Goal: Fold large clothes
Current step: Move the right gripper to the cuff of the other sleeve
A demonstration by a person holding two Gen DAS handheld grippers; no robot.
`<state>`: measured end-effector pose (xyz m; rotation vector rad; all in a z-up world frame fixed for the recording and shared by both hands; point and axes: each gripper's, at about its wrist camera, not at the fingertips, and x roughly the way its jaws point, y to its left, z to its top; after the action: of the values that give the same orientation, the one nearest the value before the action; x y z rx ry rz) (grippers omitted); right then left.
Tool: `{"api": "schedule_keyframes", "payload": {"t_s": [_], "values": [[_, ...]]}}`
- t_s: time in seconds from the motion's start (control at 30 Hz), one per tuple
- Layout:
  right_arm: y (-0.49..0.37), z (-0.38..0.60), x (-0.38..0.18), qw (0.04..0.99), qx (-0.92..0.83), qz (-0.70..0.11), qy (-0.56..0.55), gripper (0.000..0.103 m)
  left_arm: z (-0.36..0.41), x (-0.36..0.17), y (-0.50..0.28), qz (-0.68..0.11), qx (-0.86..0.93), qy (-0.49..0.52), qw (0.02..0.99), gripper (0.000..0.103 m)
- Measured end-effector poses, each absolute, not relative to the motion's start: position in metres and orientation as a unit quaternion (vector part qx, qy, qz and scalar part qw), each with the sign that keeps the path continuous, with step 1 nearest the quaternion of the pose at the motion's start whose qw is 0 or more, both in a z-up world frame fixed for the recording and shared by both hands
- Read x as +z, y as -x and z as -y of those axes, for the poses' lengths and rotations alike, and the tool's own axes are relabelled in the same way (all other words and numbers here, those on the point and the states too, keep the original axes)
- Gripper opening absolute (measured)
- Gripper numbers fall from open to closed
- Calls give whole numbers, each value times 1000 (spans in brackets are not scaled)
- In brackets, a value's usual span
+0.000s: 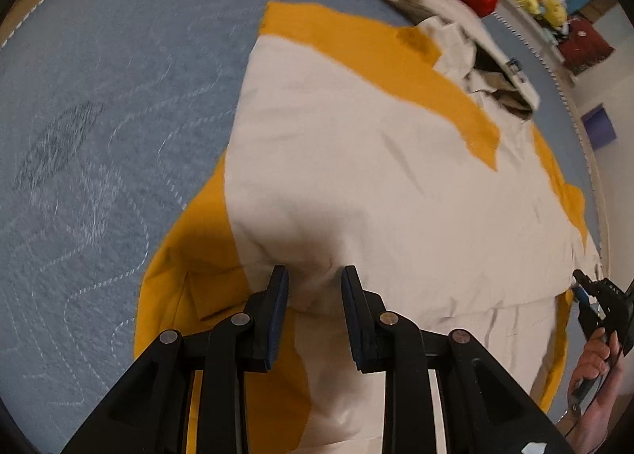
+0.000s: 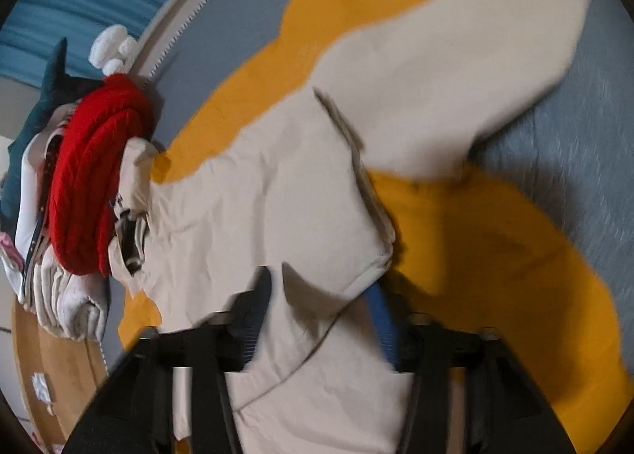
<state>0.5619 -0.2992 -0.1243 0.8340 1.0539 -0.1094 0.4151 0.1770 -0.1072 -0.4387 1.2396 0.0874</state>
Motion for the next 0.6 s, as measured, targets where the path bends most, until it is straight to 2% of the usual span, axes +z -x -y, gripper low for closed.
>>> {"api": "schedule_keyframes", "payload": {"t_s": [0.03, 0.2, 0.27, 0.4, 0.5, 0.57, 0.6], "values": [[-562, 302, -117, 791, -50, -476, -382, 17, -176, -107, -415, -573, 36, 202, 793, 25], [-568, 306, -97, 817, -68, -466, -332, 17, -176, -131, -414, -610, 48, 200, 766, 25], [-567, 303, -90, 833, -108, -464, -281, 31, -177, -122, -414, -600, 48, 204, 772, 25], [-560, 303, -65, 864, -167, -421, -220, 34, -176, -102, -414, -566, 38, 197, 799, 25], [-559, 297, -48, 890, -142, -385, -200, 38, -181, -117, -414, -585, 57, 190, 786, 25], [-571, 290, -55, 885, -81, -407, -210, 49, -183, -133, -414, -602, 67, 195, 771, 23], [-578, 287, -65, 874, -55, -429, -222, 50, -185, -134, -416, -605, 69, 196, 769, 22]]}}
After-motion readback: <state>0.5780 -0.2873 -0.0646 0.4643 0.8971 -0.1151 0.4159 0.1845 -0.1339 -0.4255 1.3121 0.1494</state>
